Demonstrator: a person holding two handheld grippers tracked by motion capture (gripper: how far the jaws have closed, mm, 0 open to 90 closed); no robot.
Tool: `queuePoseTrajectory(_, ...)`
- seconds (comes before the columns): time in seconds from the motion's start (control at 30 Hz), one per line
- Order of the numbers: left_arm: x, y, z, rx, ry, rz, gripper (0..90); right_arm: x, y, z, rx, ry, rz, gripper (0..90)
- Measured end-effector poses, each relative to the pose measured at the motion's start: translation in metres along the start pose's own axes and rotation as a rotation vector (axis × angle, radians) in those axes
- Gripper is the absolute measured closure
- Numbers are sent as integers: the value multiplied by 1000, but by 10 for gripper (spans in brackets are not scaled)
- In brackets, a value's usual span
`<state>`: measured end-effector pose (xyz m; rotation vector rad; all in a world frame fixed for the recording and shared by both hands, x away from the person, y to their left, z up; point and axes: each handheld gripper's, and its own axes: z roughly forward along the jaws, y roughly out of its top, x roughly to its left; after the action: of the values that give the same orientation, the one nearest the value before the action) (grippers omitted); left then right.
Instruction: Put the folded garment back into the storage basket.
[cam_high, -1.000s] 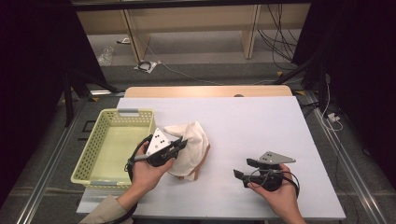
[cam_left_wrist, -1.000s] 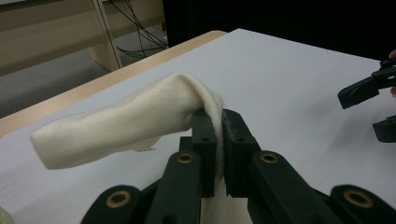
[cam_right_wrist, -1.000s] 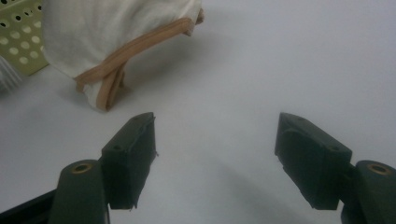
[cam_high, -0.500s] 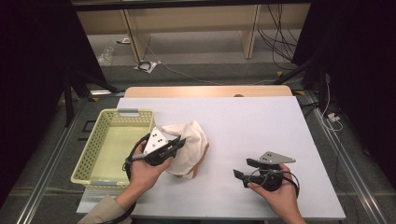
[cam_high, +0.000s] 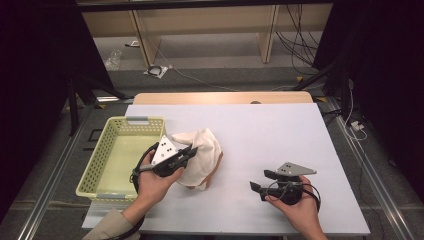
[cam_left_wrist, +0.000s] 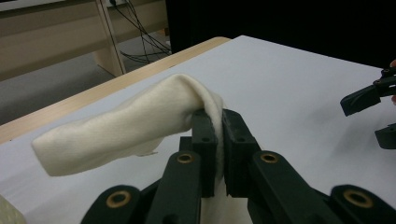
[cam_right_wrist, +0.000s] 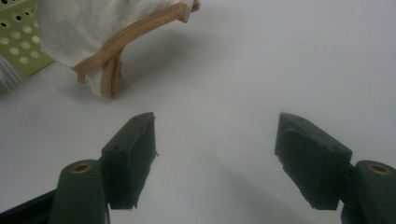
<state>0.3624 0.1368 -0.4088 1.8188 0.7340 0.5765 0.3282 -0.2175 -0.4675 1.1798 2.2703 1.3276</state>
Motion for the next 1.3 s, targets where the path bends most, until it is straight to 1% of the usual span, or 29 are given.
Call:
queuePoseTrajectory(0.53,5,2,-4,-16,10,-9,844,0,0,0,-2,1,0,300)
queuePoseTrajectory(1.3,9,4,-8,-24,19,-14,843,0,0,0,4,-1,1,299)
